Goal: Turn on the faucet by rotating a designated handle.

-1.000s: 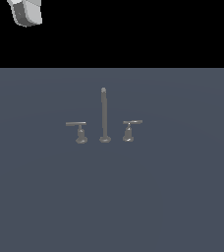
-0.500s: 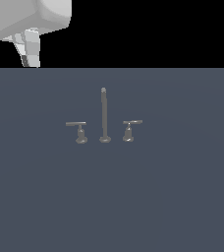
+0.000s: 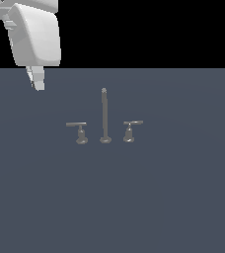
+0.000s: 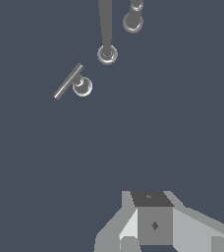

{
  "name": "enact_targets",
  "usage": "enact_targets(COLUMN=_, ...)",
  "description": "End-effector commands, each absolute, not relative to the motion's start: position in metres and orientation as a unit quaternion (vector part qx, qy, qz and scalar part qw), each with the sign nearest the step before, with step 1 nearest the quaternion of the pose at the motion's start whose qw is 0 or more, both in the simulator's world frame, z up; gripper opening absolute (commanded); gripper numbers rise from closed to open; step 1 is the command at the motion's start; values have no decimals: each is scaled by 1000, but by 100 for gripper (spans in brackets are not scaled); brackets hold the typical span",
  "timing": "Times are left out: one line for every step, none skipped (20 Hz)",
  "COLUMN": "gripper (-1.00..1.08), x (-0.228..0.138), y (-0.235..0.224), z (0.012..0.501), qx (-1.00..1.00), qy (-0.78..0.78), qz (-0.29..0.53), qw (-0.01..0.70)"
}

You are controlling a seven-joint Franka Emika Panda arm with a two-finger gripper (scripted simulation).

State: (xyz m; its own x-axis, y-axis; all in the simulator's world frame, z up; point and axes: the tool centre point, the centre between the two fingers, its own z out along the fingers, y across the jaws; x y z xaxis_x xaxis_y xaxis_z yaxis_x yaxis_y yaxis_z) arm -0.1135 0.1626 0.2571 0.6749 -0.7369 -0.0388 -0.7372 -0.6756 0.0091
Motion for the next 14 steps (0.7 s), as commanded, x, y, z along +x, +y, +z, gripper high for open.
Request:
enact_targets(gripper=-100, x=-102, y=167, z=246, qx=-906, qy=422, qz=18, qw=5)
enact_targets(gripper=-100, x=-98, y=168, z=242, qx=-903, qy=429, qz=18, qw=5)
enact_targets(gripper=-100, x=-93, y=170, z=238, qx=-899, qy=437, qz=18, qw=5)
enact_targets(gripper=-100, x=-89, y=171, z=234, qx=-896, qy=444, qz=17, qw=5)
enact_targets(gripper=-100, x=-85, y=172, z=230, qx=-892, qy=451, qz=17, qw=5)
enact_targets(gripper=-100, x=-80, y=173, z=226, qx=-889, qy=458, qz=16, qw=5)
enact_targets(gripper=-100, x=-76, y=174, z=222, qx=-885, qy=465, qz=16, qw=5)
enact_targets(gripper=-100, x=-71, y=175, z=218, qx=-881, qy=472, qz=16, qw=5)
enact_targets(gripper=-100, x=-67, y=176, z=214, qx=-877, qy=480, qz=15, qw=5)
enact_targets(gripper=-100, x=-62, y=177, z=210, qx=-873, qy=487, qz=15, qw=5)
enact_targets(gripper=-100, x=-57, y=177, z=205, qx=-869, qy=494, qz=14, qw=4)
enact_targets(gripper=-100, x=-52, y=178, z=201, qx=-865, qy=501, qz=14, qw=4)
enact_targets(gripper=-100, x=-48, y=178, z=197, qx=-861, qy=509, qz=13, qw=4)
enact_targets(gripper=-100, x=-43, y=179, z=192, qx=-856, qy=516, qz=13, qw=4)
